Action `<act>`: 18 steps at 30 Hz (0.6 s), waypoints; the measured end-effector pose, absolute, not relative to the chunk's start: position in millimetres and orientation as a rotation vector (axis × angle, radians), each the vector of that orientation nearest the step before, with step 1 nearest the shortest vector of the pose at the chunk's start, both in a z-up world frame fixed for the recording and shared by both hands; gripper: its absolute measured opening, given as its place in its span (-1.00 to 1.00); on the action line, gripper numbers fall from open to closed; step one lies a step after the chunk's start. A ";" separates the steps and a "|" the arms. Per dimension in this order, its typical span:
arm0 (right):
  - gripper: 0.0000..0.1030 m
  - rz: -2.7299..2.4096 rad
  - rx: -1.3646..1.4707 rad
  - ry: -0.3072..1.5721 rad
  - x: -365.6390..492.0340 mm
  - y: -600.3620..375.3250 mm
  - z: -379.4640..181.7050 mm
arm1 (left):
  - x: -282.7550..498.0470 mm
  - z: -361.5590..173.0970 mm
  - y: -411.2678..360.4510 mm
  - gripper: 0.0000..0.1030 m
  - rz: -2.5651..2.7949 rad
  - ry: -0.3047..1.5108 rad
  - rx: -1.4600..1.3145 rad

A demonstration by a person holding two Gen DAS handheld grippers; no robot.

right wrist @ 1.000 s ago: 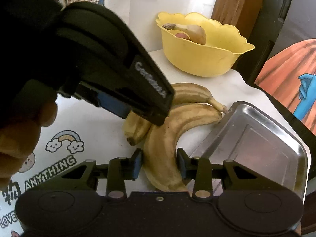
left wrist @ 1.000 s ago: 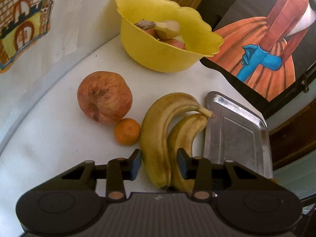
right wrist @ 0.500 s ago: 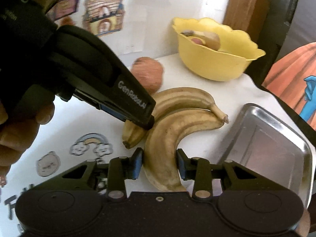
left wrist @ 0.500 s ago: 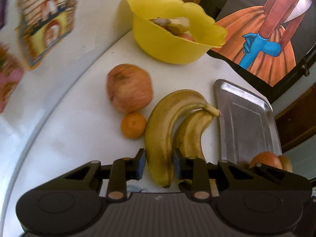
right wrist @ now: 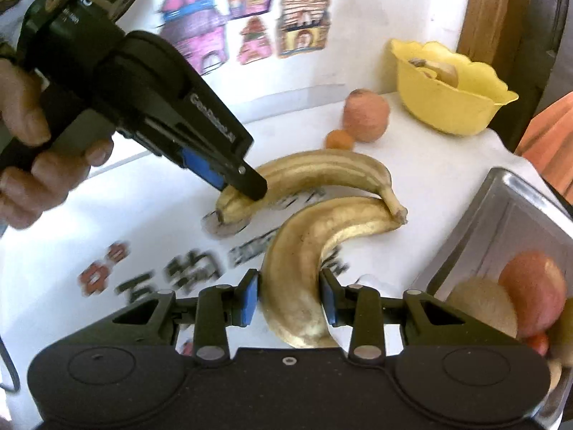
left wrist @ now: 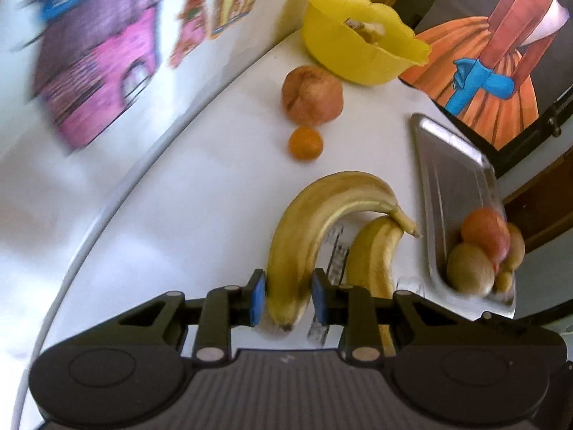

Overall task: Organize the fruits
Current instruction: 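Lift the banana in the left tool while the right tool lifts its banana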

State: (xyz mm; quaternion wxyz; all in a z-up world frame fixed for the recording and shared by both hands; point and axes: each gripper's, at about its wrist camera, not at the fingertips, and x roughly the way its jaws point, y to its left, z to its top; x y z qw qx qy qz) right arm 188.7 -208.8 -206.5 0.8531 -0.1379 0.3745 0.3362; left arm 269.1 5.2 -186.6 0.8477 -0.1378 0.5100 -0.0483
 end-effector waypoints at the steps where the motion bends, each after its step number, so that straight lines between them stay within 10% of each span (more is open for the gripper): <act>1: -0.26 0.711 -0.283 0.796 181.7 -209.4 -206.4 | 262.6 -186.7 6.5 -0.47 -0.099 1.090 -0.289; 10: -0.21 0.688 -0.247 0.868 139.1 -221.8 -208.8 | 225.7 -193.4 6.2 -0.50 -0.111 1.136 -0.244; 18: -0.13 0.631 -0.186 0.823 149.0 -212.4 -211.4 | 242.2 -166.0 -0.1 0.34 -0.084 0.928 -0.047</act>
